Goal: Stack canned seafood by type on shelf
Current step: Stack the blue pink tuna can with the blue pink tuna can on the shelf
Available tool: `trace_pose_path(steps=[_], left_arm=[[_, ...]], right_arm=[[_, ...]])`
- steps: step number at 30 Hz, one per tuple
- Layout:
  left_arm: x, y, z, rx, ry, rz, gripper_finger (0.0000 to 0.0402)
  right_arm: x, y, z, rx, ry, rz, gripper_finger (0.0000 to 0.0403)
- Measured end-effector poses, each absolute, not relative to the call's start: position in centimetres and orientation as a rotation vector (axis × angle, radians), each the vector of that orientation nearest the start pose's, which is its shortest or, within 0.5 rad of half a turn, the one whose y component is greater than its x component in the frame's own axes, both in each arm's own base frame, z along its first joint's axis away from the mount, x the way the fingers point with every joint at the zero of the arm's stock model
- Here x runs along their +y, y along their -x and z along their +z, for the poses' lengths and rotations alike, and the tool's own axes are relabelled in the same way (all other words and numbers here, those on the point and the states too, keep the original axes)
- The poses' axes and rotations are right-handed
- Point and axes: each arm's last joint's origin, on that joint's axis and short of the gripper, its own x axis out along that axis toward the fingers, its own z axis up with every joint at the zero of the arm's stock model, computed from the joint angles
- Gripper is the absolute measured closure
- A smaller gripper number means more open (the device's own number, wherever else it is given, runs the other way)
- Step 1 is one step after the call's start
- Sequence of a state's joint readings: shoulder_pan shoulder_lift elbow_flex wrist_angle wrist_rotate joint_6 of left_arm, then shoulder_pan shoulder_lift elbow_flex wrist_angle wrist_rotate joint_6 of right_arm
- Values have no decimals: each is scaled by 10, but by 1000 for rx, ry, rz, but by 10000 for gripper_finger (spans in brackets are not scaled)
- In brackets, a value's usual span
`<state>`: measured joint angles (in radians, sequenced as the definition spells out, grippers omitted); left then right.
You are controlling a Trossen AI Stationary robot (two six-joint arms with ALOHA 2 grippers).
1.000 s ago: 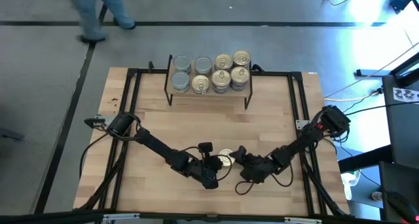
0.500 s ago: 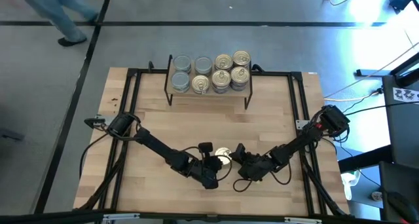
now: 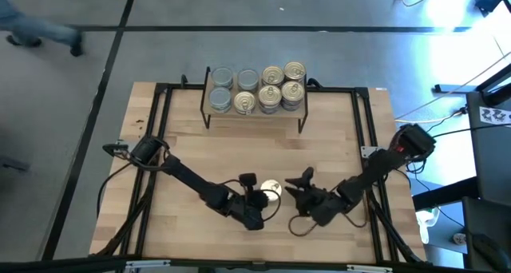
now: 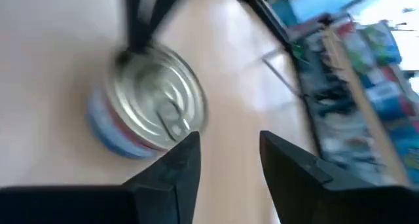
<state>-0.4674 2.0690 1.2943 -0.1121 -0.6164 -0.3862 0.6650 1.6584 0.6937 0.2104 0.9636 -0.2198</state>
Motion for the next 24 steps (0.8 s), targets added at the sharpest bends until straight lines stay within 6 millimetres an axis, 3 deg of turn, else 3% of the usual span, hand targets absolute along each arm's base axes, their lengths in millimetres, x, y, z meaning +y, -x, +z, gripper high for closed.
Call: trace_pose_path(steps=[6,9,13,24], left_arm=[[-171,-367,174,727,-89,282,382],[-165,-363,180,757,-99,310,382],[-157,-368,177,729,-56,303,382],[-135,-360,136,657,62,205,399]], right_arm=[[151,-238,169,576,392,-105,257],[142,-243,174,609,198,-13,264],[135,-248,169,660,98,25,267],[134,-250,164,676,89,-18,267]])
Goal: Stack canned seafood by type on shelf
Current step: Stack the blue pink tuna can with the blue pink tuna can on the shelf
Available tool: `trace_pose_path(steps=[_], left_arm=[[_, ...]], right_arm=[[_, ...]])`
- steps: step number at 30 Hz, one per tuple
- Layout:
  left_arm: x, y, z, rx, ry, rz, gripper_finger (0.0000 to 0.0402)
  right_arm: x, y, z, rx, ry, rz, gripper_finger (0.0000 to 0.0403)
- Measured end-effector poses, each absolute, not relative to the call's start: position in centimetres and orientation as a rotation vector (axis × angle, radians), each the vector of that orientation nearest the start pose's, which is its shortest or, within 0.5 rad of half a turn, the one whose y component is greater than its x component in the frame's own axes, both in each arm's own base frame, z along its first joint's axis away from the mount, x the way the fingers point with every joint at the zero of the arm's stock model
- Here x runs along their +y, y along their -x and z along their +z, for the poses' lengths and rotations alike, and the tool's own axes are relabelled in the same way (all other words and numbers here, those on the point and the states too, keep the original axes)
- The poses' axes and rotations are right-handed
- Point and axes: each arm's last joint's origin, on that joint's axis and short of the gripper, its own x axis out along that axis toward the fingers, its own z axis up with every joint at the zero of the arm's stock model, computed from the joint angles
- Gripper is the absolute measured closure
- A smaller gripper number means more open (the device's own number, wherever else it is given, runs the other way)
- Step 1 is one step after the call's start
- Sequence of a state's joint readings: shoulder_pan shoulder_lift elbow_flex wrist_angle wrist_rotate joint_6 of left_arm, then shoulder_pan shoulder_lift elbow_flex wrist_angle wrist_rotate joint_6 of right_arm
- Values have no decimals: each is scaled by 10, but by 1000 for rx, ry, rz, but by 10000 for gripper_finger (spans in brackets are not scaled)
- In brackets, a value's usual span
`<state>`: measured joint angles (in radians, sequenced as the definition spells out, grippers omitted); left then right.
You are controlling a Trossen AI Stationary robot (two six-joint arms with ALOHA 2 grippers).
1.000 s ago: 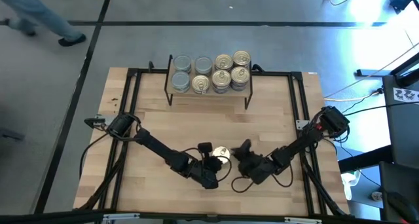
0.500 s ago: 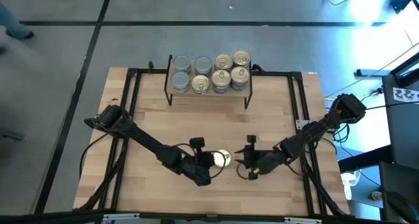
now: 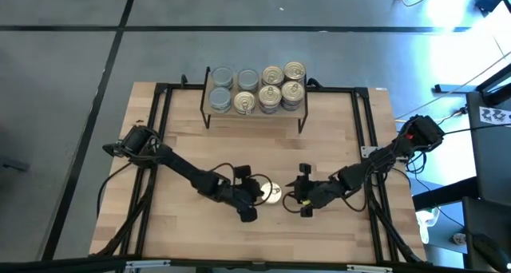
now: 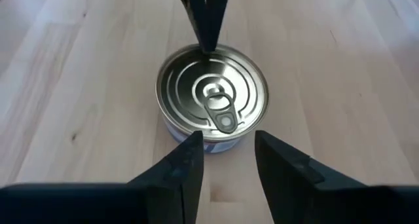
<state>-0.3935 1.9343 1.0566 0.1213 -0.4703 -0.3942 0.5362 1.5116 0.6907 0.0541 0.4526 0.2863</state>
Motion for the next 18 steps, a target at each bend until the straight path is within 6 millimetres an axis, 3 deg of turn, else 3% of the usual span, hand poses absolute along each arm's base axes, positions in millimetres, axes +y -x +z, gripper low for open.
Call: trace_pose_path(steps=[18], left_arm=[[-138,-348,126,710,39,236,400]], right_arm=[[133,-249,164,677,91,-14,260]])
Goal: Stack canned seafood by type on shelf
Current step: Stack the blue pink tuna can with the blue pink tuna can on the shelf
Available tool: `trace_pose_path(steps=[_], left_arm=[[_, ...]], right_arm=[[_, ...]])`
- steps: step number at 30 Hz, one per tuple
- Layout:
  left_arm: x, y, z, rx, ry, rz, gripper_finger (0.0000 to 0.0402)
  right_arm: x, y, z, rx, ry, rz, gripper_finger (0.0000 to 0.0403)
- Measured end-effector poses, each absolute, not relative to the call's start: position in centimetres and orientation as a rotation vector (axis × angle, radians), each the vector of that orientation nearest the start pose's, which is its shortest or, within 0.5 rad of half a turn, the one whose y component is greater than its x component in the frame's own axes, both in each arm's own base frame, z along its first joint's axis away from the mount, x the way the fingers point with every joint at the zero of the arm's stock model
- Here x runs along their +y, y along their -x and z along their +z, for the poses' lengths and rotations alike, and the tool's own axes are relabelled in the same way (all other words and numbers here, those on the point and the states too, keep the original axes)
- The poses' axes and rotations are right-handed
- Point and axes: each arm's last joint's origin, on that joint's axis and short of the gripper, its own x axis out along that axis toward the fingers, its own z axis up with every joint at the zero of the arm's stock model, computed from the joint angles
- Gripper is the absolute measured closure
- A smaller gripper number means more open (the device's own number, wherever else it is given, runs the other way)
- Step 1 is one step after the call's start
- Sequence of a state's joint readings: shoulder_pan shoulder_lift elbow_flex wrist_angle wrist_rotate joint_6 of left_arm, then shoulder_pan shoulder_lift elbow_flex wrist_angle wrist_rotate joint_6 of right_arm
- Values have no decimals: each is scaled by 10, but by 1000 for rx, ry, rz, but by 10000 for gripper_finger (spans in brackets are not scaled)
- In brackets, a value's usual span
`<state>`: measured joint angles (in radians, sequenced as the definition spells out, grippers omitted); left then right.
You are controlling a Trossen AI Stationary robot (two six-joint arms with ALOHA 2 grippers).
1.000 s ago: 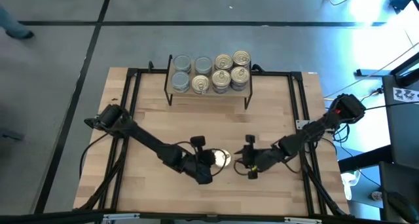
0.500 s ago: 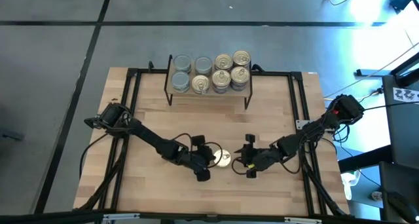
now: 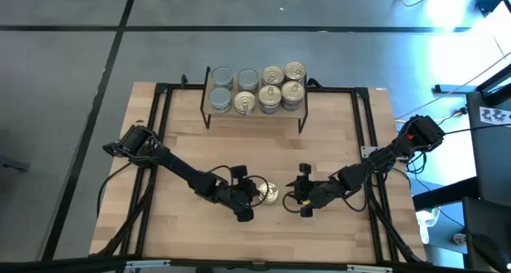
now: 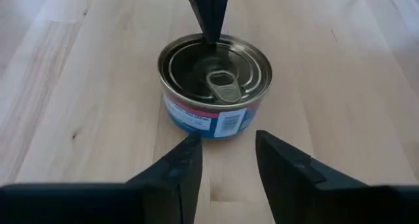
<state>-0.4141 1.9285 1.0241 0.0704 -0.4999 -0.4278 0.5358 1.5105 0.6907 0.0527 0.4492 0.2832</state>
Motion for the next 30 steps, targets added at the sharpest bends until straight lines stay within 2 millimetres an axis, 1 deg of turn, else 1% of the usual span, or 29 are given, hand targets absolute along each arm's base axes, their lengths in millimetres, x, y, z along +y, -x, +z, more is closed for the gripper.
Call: trace_pose_path(steps=[3,5,7,12,15,17,19,22,26,30], left_arm=[[-139,-347,126,709,34,233,397],[-139,-347,126,708,28,238,396],[-138,-347,126,708,28,238,396],[-139,-347,126,711,25,240,399],[-138,-347,125,712,24,241,395],[-138,-347,125,712,25,241,395],[-138,-347,125,712,24,242,397],[-138,-347,125,712,25,243,399],[-138,-347,125,712,26,244,396],[-138,-347,125,712,26,244,397]], right_arm=[[134,-250,164,675,86,-7,243],[134,-250,164,674,87,-7,223],[134,-250,164,674,97,-4,194],[134,-251,163,674,192,28,106],[136,-253,155,689,280,56,62],[137,-255,148,701,358,83,42],[140,-258,143,689,432,113,30],[142,-263,138,659,555,143,25],[142,-267,140,607,689,116,25],[142,-268,142,582,787,139,24]])
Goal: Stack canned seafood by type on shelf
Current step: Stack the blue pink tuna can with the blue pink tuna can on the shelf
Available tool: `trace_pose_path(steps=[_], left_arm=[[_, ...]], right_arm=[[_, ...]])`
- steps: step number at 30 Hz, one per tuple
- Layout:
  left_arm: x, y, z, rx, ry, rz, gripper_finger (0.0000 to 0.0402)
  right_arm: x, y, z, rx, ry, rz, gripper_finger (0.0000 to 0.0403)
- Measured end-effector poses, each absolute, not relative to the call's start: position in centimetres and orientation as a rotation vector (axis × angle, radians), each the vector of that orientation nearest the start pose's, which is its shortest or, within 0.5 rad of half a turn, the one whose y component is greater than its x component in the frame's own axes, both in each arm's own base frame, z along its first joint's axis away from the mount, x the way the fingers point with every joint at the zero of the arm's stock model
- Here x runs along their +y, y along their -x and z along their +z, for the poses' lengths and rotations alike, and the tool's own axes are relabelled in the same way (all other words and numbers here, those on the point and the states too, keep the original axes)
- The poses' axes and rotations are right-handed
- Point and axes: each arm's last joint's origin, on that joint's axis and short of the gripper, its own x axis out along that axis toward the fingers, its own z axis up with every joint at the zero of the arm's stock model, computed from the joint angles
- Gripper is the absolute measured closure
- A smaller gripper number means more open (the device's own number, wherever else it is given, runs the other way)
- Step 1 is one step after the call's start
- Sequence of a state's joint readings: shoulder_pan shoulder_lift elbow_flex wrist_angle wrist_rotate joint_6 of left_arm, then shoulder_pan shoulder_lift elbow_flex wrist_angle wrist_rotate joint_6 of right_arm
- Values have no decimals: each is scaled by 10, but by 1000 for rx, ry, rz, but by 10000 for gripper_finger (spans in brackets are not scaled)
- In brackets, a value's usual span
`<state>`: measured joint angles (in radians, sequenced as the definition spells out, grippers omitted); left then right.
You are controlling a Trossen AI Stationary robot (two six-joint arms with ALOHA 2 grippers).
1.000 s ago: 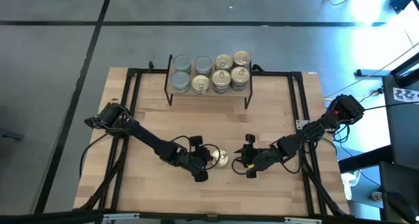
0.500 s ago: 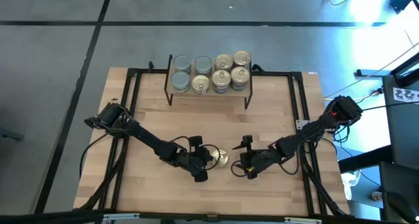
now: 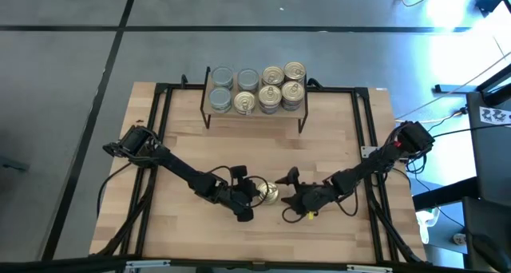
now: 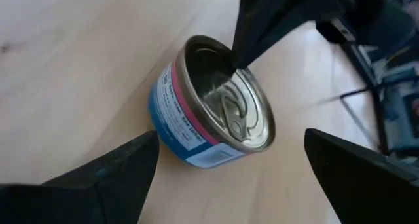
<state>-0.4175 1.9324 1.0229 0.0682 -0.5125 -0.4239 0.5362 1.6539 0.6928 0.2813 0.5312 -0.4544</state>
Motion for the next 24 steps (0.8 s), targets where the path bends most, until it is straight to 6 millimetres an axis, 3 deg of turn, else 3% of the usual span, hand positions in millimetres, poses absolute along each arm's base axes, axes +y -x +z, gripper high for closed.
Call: trace_pose_path(steps=[14,18,24], left_arm=[[-138,-346,123,721,19,247,399],[-138,-346,121,733,18,239,398],[-138,-346,121,733,20,239,395]], right_arm=[[148,-278,121,537,1149,241,24],[147,-281,122,510,1184,260,24],[133,-290,122,498,1098,287,24]])
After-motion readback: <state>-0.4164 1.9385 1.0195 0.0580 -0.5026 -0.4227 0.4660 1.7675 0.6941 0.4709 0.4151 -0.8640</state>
